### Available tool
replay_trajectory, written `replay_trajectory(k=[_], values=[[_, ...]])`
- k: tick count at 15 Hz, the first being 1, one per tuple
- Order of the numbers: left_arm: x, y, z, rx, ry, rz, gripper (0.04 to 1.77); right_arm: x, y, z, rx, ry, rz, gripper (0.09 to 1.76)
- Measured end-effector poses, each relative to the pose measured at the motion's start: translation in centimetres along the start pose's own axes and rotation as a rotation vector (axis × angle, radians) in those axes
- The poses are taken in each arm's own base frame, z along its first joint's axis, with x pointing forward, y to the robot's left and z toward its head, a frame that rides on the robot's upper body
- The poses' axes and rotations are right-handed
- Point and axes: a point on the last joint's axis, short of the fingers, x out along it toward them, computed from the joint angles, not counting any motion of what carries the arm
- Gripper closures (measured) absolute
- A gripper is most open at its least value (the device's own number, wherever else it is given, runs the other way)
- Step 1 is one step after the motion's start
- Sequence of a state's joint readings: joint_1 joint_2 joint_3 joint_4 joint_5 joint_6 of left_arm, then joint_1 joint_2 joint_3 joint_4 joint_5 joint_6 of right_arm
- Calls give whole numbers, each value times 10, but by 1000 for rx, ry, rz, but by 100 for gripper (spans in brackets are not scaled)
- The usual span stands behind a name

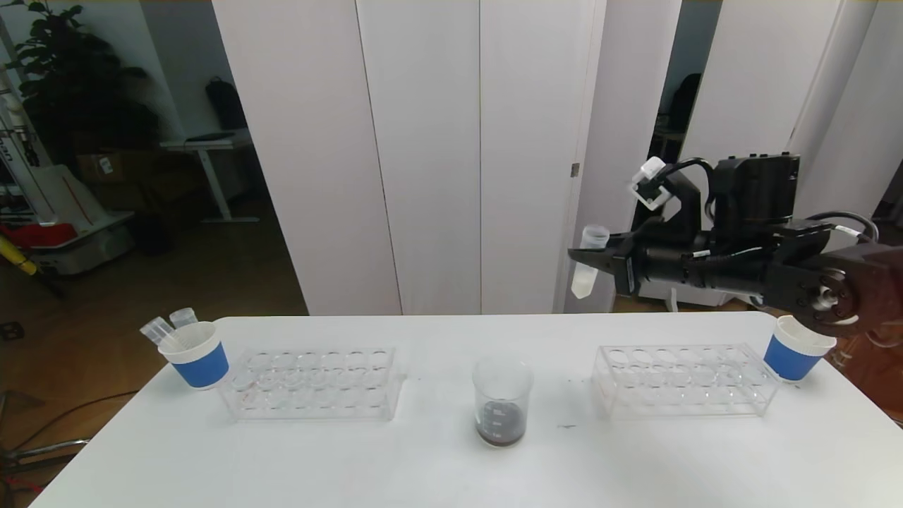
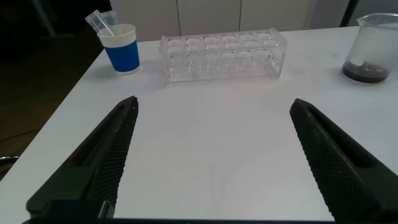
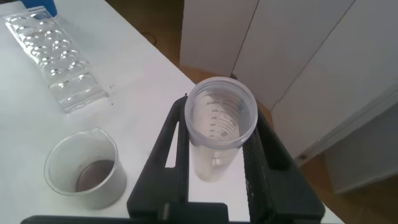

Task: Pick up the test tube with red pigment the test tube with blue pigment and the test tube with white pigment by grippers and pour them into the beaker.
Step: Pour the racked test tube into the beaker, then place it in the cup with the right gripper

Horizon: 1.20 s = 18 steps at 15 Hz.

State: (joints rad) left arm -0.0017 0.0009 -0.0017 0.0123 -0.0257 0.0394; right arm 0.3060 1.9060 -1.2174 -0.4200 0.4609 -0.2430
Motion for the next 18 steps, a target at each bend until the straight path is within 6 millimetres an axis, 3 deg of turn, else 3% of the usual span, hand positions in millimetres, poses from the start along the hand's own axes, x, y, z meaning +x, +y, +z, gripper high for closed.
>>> replay_trajectory(k=[12, 18], values=[[0, 0, 0, 0, 0, 0, 7, 21, 54, -13, -329, -120, 73, 128], [0, 0, 0, 0, 0, 0, 7, 28, 60, -25, -489, -132, 62, 128]])
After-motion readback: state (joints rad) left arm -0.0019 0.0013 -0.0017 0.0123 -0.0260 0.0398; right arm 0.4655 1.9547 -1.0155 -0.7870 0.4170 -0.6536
